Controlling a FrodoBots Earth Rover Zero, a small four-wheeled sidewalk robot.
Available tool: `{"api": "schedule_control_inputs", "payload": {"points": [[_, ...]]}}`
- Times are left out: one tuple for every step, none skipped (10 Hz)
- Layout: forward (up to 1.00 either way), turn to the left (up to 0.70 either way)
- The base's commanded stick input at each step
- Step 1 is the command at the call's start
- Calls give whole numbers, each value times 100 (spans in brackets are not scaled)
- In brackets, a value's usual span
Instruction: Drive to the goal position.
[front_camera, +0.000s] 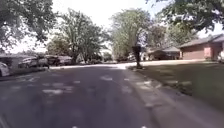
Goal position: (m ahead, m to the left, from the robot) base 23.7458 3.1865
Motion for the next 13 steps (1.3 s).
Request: {"api": "schedule_control_inputs", "payload": {"points": [[69, 3], [69, 3], [69, 3], [69, 3], [69, 3], [69, 3], [69, 3], [69, 3], [69, 3], [69, 3], [69, 3], [69, 3], [69, 3]]}}
